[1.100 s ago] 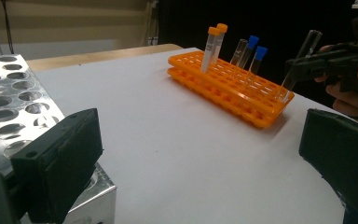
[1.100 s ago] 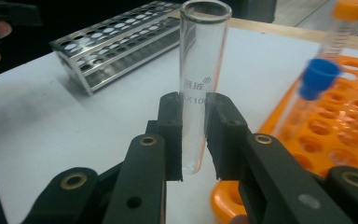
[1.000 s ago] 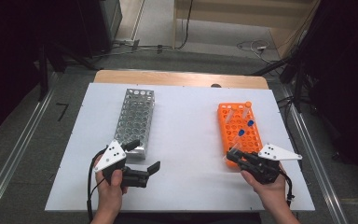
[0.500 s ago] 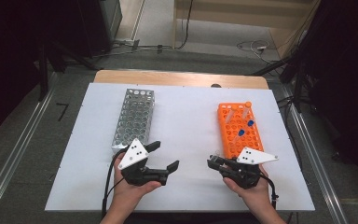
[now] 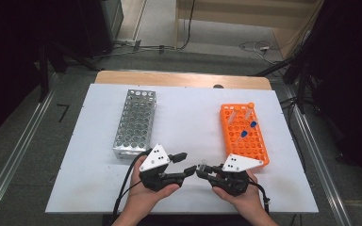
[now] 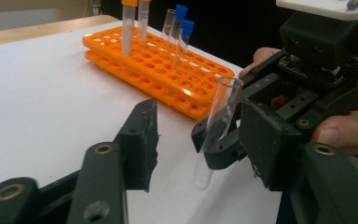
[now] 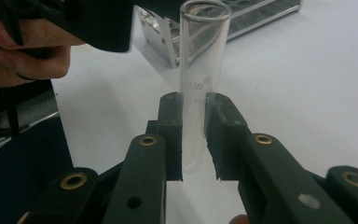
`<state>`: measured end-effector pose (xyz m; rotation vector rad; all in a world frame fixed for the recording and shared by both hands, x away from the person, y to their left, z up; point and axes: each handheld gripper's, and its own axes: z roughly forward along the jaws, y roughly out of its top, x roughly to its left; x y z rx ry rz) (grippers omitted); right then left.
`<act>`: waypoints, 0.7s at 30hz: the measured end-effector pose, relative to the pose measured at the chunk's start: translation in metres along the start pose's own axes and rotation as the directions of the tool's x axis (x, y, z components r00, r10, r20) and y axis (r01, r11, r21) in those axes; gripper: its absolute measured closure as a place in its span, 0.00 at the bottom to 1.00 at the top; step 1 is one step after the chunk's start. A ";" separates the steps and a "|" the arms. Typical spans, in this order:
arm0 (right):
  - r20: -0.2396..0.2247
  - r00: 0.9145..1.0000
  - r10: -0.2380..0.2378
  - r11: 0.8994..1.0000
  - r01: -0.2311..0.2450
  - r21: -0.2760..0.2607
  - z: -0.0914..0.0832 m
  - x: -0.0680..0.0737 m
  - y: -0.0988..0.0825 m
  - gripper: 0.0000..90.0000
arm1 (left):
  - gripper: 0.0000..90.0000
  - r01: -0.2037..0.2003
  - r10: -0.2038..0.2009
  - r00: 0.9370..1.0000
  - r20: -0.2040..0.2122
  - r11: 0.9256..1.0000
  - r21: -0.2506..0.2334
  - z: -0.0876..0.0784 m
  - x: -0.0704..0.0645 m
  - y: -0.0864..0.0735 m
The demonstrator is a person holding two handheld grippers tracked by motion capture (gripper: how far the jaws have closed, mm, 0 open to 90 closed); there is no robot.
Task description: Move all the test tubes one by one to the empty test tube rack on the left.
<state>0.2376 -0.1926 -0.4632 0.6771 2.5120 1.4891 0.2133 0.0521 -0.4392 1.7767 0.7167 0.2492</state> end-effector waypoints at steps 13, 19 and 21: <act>-0.055 0.998 -0.028 0.999 0.029 0.022 0.005 0.009 0.001 0.82 | 0.75 -0.032 0.030 0.999 0.033 0.999 0.040 0.015 -0.011 -0.001; -0.070 0.997 -0.026 0.999 0.028 0.024 0.006 0.009 0.001 0.82 | 0.83 -0.050 0.048 0.998 0.027 0.997 0.051 0.018 -0.014 -0.002; -0.073 0.997 -0.028 0.999 0.030 0.025 0.006 0.009 0.001 0.82 | 0.83 -0.051 0.050 0.998 0.024 0.997 0.052 0.018 -0.014 -0.002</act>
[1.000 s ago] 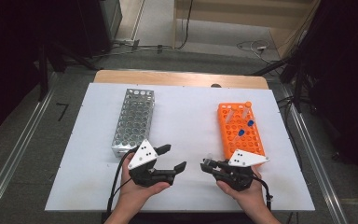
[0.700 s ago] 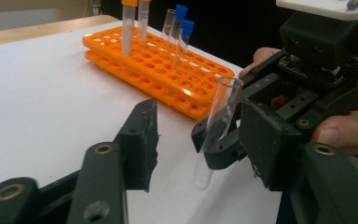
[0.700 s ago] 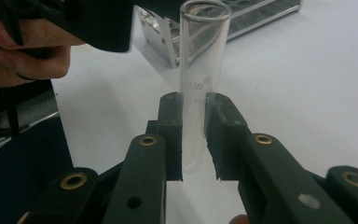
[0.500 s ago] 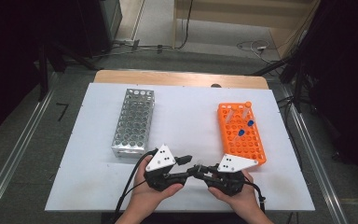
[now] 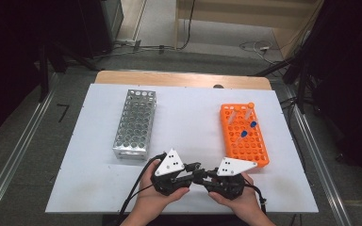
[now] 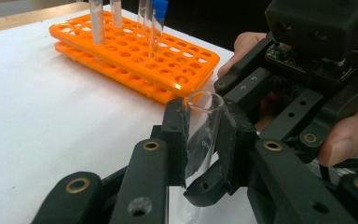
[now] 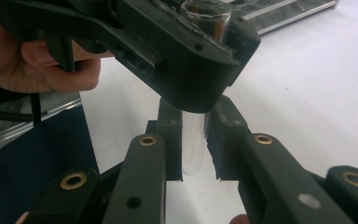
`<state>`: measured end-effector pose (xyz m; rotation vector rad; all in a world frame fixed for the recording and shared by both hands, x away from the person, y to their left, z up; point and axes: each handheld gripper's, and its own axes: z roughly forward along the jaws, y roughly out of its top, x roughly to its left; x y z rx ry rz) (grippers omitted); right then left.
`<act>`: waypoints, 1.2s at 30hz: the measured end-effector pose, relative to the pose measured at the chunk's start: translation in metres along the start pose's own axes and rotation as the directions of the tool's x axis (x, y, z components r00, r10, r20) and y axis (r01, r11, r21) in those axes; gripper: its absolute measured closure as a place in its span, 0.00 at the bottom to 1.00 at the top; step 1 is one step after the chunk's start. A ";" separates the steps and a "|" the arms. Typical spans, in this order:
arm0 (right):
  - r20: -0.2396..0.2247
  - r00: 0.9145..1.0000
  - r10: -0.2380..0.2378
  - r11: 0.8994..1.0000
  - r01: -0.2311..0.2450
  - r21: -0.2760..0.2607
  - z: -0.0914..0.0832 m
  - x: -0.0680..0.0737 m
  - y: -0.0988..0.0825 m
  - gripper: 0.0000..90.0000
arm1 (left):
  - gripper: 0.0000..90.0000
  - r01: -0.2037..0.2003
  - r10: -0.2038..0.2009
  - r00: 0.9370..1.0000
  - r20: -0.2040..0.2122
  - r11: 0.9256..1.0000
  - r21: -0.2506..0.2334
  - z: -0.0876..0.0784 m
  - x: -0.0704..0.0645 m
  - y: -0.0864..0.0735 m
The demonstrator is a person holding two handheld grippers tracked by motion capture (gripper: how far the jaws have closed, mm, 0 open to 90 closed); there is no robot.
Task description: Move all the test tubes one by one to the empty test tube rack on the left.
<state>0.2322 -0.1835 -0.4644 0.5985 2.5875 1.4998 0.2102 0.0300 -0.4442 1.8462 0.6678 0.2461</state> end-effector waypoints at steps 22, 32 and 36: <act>0.116 0.992 0.044 0.996 -0.036 -0.077 -0.030 -0.017 -0.008 0.27 | 0.85 0.034 -0.040 0.996 -0.078 0.997 -0.070 -0.029 0.022 0.003; 0.199 0.976 0.086 0.989 -0.060 -0.133 -0.069 -0.039 -0.020 0.08 | 0.85 0.049 -0.062 0.988 -0.141 0.995 -0.091 -0.047 0.042 0.011; 0.227 0.970 0.087 0.991 -0.061 -0.120 -0.081 -0.047 -0.024 0.00 | 0.85 0.045 -0.061 0.985 -0.163 0.994 -0.100 -0.052 0.048 0.017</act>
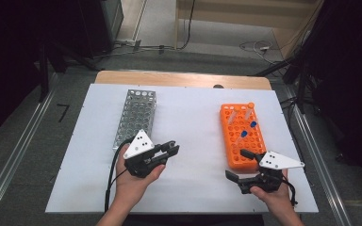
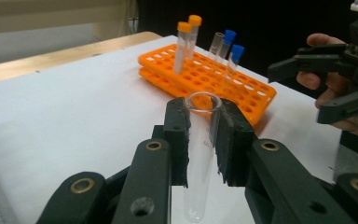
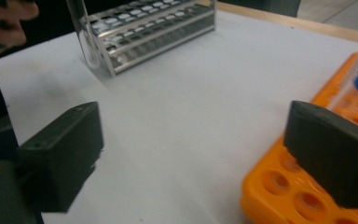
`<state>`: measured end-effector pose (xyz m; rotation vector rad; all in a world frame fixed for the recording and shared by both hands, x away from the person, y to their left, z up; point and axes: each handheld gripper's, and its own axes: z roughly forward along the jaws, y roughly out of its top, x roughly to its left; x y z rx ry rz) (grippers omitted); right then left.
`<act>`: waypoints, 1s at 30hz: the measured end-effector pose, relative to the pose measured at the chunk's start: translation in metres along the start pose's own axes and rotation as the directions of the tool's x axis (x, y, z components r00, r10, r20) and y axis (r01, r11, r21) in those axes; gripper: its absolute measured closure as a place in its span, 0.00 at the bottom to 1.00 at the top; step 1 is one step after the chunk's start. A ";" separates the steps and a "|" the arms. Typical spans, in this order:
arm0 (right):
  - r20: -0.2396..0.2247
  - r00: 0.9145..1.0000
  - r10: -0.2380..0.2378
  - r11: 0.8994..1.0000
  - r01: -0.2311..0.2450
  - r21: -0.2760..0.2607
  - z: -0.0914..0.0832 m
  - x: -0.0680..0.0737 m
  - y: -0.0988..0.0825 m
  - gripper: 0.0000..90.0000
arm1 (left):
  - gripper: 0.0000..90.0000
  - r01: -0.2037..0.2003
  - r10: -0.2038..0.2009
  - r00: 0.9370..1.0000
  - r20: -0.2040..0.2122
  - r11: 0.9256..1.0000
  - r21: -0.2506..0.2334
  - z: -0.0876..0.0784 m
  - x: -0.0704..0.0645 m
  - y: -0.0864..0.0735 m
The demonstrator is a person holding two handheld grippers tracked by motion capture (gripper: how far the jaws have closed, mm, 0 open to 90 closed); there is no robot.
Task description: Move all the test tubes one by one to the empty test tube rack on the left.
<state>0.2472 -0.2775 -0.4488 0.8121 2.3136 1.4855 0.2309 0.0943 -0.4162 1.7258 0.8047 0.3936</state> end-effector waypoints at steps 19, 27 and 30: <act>0.085 0.994 0.070 0.997 -0.069 -0.016 -0.023 -0.042 -0.010 0.00 | 0.85 0.037 -0.044 0.990 -0.134 0.998 -0.054 -0.003 0.071 0.036; 0.123 0.988 0.089 0.996 -0.086 -0.032 -0.025 -0.048 -0.012 0.00 | 0.85 0.048 -0.058 0.983 -0.172 0.997 -0.060 0.009 0.098 0.044; 0.118 0.988 0.096 0.995 -0.092 -0.037 -0.027 -0.051 -0.014 0.00 | 0.85 0.059 -0.071 0.978 -0.194 0.996 -0.068 0.016 0.111 0.049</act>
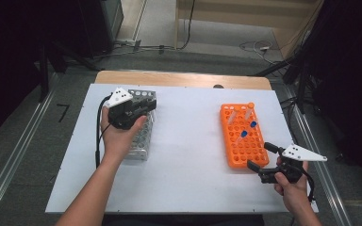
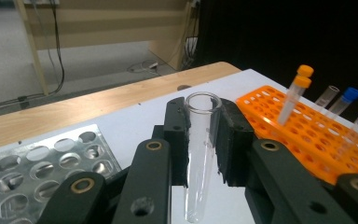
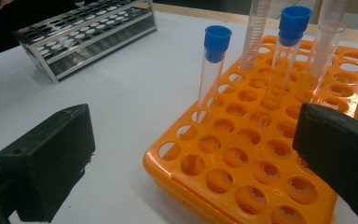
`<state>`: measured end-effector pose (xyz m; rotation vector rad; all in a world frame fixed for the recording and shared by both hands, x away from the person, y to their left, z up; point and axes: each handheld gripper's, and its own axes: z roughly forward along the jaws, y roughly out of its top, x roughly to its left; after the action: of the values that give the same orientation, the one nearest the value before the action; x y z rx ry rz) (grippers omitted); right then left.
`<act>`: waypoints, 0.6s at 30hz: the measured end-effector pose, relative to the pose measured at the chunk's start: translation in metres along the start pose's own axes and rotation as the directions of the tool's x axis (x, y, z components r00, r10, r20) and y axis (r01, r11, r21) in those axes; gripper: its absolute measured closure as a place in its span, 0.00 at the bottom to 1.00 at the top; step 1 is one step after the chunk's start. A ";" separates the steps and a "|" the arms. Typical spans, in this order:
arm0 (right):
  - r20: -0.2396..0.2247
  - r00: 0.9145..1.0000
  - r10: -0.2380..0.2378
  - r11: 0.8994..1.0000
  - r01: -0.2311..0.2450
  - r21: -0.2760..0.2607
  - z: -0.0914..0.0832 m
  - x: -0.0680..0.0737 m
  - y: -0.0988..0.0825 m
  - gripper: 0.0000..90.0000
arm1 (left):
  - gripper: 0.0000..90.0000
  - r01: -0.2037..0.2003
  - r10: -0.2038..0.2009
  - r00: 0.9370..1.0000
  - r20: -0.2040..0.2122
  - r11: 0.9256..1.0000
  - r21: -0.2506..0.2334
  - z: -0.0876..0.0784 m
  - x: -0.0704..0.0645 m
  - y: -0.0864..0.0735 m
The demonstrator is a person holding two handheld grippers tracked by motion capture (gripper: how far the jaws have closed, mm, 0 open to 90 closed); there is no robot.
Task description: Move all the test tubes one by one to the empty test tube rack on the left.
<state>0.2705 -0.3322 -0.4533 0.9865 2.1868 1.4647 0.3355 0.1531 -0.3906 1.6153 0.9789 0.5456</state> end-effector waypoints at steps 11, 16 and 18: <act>0.003 1.000 -0.003 1.000 0.003 0.009 0.003 -0.005 -0.002 0.00 | 0.85 -0.004 0.003 0.998 -0.055 1.000 -0.007 0.027 0.026 0.015; 0.007 1.000 -0.004 1.000 0.004 0.013 0.004 -0.005 -0.002 0.00 | 0.85 0.010 -0.012 0.996 -0.087 1.000 -0.021 0.044 0.042 0.021; 0.008 1.000 -0.001 1.000 0.001 0.013 0.004 -0.006 -0.003 0.00 | 0.85 0.017 -0.019 0.996 -0.091 1.000 -0.025 0.047 0.044 0.021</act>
<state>0.2762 -0.3340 -0.4579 0.9933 2.1933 1.4452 0.4025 0.1620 -0.3899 1.5705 1.0494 0.6210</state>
